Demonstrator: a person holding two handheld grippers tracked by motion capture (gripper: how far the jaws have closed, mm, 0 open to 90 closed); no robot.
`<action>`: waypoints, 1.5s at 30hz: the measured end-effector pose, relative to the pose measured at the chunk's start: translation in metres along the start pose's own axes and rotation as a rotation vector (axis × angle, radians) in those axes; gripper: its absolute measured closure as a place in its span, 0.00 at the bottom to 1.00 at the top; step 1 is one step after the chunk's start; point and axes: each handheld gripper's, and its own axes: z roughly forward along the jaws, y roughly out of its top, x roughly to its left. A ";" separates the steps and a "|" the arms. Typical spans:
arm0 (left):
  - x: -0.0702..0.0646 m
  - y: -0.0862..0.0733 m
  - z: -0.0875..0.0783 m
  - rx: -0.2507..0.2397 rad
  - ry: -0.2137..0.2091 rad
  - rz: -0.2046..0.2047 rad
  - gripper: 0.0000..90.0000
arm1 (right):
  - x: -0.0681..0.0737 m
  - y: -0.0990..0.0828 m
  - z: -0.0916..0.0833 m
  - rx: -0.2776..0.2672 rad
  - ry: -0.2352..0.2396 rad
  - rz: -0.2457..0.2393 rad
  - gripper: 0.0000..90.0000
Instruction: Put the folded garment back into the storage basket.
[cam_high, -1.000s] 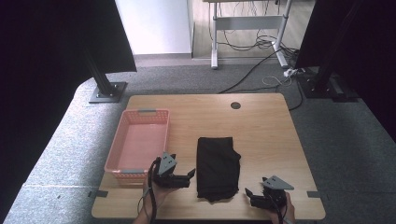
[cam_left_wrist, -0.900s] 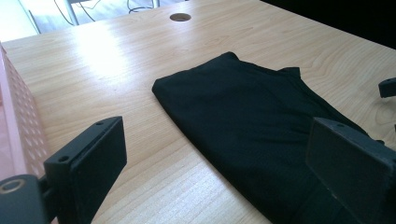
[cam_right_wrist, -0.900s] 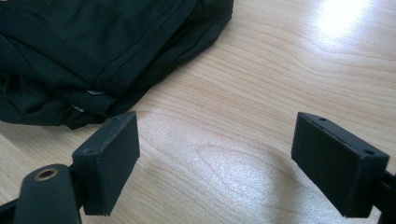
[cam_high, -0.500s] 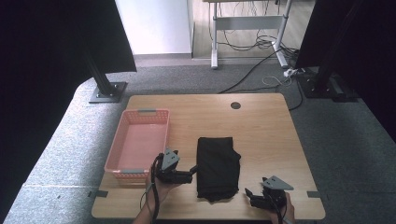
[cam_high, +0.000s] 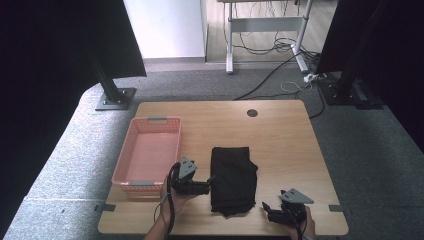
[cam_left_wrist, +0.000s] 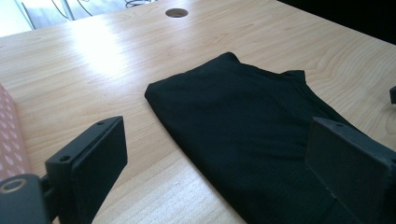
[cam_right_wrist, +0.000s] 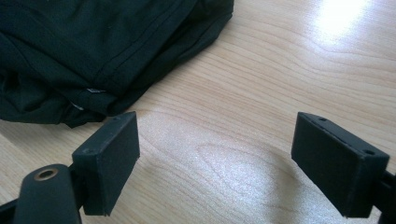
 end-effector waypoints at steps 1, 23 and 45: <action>0.000 0.001 0.001 0.002 0.000 0.001 0.06 | 0.000 0.000 0.000 -0.001 -0.001 0.000 0.17; 0.004 0.016 0.019 0.013 0.003 0.008 0.06 | 0.001 0.000 0.000 0.002 -0.007 -0.007 0.17; 0.009 0.021 0.039 0.028 0.014 0.000 0.06 | 0.002 0.000 0.001 0.006 -0.014 -0.013 0.17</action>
